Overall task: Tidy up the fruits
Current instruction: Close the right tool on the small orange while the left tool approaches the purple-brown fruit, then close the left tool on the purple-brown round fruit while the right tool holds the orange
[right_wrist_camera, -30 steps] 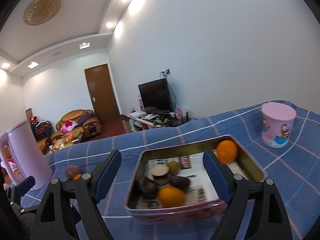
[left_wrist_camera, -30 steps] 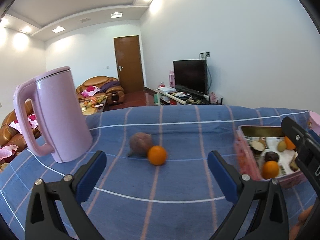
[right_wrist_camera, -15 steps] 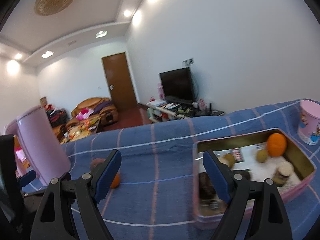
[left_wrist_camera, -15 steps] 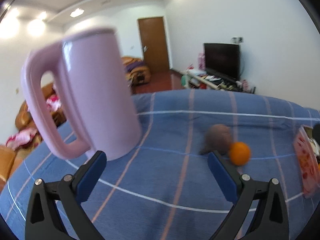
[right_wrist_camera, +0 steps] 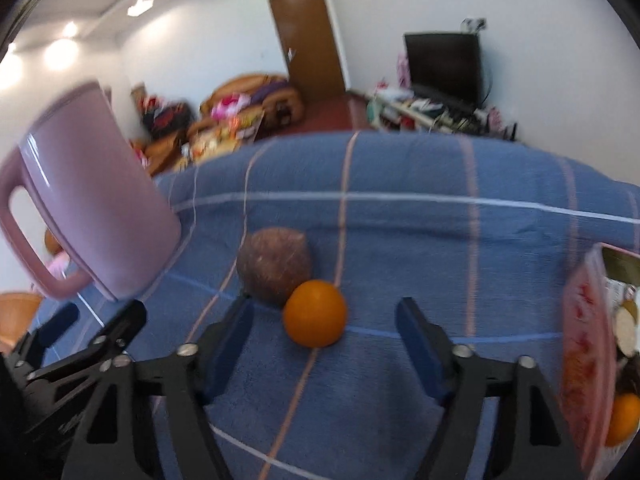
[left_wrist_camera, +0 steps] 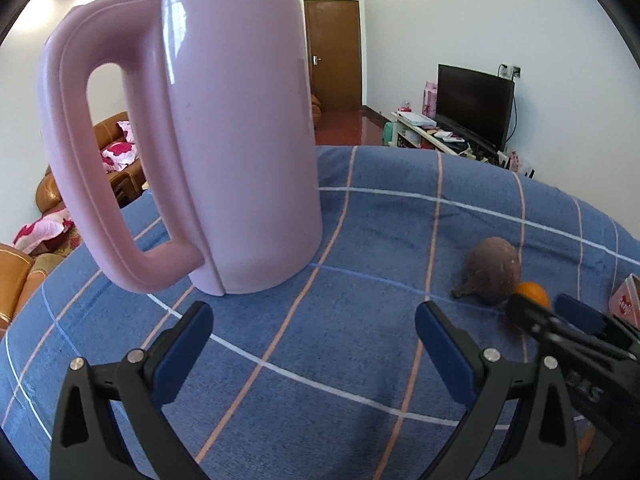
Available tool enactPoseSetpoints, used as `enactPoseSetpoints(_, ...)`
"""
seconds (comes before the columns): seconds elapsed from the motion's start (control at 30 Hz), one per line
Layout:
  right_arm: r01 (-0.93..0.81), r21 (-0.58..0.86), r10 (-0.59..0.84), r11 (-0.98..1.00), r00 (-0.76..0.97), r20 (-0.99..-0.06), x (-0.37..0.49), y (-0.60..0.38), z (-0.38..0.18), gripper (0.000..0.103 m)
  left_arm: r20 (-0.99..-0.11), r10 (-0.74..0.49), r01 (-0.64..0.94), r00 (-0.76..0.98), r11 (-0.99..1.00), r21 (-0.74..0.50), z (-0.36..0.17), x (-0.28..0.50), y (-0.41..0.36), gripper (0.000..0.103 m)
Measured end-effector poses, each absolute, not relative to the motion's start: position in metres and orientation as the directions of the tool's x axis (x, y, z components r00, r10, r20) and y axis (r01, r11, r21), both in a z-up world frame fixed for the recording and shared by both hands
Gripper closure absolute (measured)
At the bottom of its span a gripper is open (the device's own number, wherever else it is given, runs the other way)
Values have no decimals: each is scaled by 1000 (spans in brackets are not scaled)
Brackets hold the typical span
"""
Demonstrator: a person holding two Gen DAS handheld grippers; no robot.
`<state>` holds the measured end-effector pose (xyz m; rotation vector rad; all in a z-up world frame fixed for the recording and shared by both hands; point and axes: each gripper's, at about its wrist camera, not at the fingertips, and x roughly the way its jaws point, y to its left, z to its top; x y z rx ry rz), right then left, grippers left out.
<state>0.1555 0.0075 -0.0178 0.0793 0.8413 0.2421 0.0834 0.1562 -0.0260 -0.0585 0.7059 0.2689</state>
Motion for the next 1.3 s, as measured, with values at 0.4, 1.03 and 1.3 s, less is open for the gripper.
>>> enactPoseSetpoints(0.4,-194,148,238,970,609,-756,157,13,-24,66,-658,214,-232,722,971,62,-28,93,152,0)
enactPoseSetpoints(1.03,38,73,-5,997,914,-407,77,-42,29,66,-600,-22,27,800,1000,-1,-14,100,105,0)
enactPoseSetpoints(1.3,64,123,-6,990,905,-425,85,-51,25,66,-711,-80,91,698,996,-23,-26,168,69,21)
